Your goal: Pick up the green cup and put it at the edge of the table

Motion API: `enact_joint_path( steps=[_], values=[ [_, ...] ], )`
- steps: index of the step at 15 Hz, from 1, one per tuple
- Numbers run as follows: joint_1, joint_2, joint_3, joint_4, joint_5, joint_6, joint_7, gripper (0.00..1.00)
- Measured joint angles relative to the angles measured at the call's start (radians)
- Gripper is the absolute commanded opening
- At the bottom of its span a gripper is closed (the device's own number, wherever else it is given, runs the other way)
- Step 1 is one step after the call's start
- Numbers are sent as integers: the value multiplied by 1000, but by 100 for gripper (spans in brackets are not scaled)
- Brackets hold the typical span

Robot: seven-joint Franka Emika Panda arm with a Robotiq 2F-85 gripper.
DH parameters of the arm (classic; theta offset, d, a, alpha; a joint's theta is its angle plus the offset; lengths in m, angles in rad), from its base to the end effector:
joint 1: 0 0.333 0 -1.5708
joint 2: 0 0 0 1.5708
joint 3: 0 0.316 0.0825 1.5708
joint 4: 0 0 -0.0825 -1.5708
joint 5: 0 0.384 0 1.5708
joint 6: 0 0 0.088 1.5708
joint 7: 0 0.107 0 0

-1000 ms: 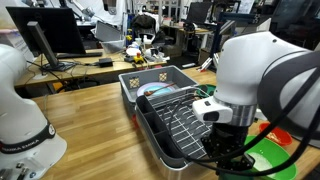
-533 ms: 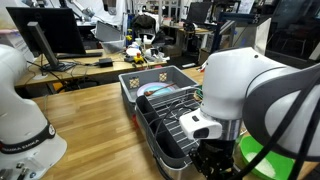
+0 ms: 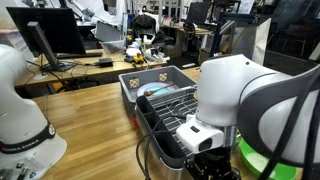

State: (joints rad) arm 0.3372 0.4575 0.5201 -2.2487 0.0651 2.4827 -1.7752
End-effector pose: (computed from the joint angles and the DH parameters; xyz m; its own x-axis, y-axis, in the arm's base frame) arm 0.3335 0.4030 0.1745 -0.7876 0.5492 0.2796 0.5380 0.8340 -0.1227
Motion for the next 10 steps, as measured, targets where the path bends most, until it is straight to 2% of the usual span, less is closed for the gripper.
enact_joint_path(
  steps=[5, 10],
  values=[
    [36, 24, 13, 46, -138, -102, -90, 1],
    [76, 26, 13, 62, -233, -111, -180, 1]
  ],
)
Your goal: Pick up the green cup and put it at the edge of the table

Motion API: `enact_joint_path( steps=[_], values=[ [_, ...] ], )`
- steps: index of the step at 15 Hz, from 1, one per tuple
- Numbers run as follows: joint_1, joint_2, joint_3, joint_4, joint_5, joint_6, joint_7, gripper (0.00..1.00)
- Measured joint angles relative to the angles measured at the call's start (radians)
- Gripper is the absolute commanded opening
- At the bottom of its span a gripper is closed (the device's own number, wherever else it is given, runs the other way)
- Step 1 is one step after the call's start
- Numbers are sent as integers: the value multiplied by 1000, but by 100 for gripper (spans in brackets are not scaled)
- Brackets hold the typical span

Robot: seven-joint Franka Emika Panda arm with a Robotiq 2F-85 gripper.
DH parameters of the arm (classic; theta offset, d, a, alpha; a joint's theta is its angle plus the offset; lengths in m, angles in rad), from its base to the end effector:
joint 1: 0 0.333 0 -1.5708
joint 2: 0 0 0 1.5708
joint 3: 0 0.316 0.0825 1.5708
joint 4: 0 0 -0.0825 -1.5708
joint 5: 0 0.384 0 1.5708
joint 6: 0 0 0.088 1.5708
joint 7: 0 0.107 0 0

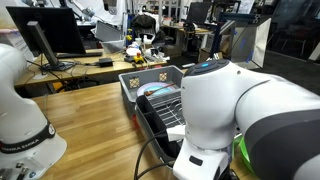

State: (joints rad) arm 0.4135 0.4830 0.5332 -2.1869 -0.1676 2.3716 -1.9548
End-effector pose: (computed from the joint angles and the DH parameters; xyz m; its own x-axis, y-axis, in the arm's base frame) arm 0.3040 0.4368 0.1769 -0.9659 0.1409 0.2174 0.1131 0.9843 -0.1356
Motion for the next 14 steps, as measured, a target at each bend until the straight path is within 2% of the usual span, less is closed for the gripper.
enact_joint_path(
  steps=[10, 12, 14],
  values=[
    [11, 91, -5, 67, -53, 3, -91, 1],
    [15, 102, -5, 79, -53, -1, -98, 32],
    [17, 103, -5, 82, -53, -5, -104, 45]
  ],
)
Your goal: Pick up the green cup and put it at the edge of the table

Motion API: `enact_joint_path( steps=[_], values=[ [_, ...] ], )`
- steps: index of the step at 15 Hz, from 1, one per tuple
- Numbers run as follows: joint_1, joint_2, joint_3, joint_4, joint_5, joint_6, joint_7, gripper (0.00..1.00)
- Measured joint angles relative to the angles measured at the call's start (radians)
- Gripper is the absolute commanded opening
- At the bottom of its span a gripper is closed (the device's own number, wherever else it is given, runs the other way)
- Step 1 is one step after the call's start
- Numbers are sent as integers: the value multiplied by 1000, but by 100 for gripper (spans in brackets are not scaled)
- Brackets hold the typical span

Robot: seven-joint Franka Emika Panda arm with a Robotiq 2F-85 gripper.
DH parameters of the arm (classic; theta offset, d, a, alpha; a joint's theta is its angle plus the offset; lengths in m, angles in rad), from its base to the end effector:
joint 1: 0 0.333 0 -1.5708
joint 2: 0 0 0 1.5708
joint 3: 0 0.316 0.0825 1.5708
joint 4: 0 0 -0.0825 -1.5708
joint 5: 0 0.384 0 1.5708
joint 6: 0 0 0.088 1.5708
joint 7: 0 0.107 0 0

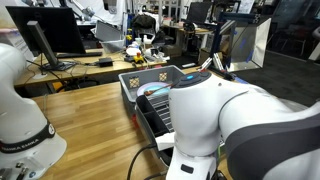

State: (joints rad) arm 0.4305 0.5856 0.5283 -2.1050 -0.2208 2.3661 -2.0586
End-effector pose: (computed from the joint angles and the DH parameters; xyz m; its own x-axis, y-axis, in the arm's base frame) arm 0.3097 0.4547 0.1538 -0.9690 0.0010 0.2471 -0.0264 0.9939 -0.1074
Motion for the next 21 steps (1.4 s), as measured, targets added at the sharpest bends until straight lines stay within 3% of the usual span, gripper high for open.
enact_joint_path(
  steps=[8, 15, 18, 21],
  values=[
    [0, -19, 19, 21, 12, -105, -4, 100],
    [-16, -164, 110, 34, 155, -216, -84, 100],
    [-31, -231, 115, 30, 209, -242, -96, 100],
    [-27, -217, 113, 30, 209, -240, -95, 100]
  ],
)
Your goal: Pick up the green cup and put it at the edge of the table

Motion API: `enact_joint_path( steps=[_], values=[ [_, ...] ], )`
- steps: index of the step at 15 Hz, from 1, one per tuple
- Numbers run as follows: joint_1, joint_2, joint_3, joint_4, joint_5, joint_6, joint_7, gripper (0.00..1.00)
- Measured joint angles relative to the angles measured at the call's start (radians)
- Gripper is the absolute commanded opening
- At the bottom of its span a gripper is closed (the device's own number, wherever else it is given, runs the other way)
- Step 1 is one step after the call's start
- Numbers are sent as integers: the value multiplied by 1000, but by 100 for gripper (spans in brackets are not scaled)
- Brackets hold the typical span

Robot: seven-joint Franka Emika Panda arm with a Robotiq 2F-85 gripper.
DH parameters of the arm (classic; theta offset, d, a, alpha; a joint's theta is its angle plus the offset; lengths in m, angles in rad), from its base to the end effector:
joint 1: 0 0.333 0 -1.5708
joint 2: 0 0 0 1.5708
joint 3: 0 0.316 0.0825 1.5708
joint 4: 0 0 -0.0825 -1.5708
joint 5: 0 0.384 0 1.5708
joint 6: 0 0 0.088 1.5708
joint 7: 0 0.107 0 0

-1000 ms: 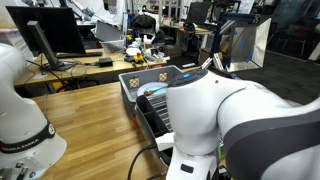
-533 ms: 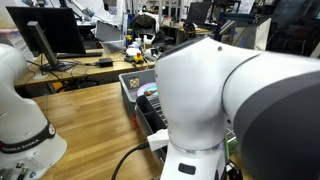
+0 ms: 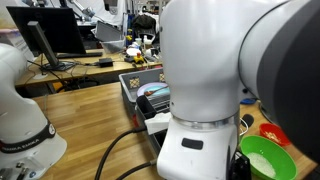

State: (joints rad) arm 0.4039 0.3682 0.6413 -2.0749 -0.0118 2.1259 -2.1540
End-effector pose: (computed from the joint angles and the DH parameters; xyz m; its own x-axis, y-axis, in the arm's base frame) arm 0.2833 0.4797 0.2674 -0.9514 -0.0432 0.3048 -0.0725 0.9937 -0.0855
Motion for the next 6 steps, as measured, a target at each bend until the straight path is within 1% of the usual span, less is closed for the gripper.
enact_joint_path(
  steps=[6],
  values=[
    [2, 7, -1, 2, 0, 0, 0, 100]
  ],
)
